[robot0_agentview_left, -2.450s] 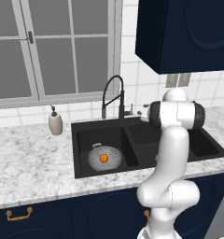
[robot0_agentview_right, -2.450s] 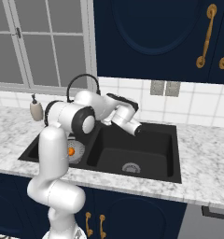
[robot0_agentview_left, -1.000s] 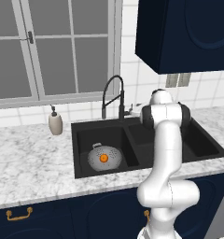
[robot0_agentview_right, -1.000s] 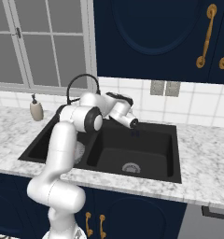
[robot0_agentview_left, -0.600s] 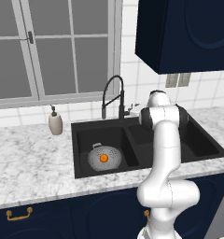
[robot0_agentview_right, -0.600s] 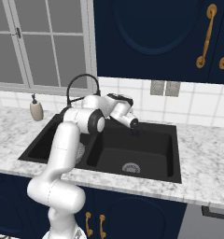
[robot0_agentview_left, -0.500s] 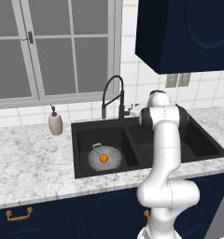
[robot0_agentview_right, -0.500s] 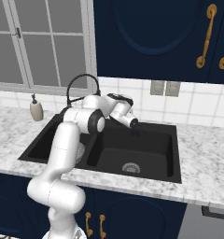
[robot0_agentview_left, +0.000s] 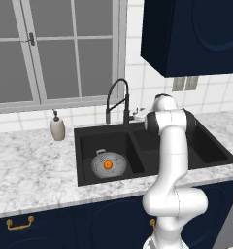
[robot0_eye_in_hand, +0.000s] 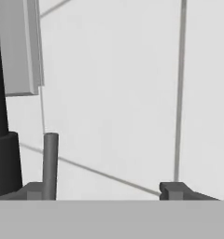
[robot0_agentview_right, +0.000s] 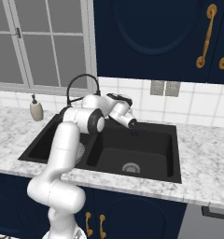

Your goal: Put the colander in the sink, put the tangerine in the colander, and turn on the sink faucet and pour water over the colander.

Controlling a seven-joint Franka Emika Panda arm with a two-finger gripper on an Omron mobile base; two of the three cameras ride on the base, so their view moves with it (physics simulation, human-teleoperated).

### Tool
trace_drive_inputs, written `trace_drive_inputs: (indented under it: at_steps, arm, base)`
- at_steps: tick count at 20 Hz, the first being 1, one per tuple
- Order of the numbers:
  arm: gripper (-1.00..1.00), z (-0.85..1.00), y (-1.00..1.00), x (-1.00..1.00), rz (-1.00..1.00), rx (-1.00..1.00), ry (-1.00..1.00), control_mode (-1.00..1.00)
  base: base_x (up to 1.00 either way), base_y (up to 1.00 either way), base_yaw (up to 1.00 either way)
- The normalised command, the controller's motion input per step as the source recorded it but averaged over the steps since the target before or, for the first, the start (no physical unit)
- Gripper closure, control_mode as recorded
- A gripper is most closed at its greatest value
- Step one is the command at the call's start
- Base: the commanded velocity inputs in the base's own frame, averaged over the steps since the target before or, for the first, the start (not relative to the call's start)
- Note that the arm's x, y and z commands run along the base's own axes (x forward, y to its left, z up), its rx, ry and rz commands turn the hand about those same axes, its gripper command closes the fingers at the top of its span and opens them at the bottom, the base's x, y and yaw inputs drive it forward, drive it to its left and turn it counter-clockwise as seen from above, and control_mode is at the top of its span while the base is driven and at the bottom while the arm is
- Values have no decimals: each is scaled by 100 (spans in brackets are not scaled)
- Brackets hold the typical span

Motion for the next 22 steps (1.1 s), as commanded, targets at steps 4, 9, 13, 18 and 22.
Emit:
trace_drive_inputs:
  at_steps: [4,9,13,18,22]
  arm:
    - [-100,0,24,1,-6,0,0,-100]
    - [-100,1,12,1,-6,0,-1,-100]
    - [-100,4,1,8,-6,0,-1,-100]
    - [100,12,0,8,-9,0,-1,-100]
    - [100,9,0,3,-11,0,-1,-100]
  base:
    - [0,0,0]
    - [0,0,0]
    - [0,0,0]
    - [0,0,0]
    - [0,0,0]
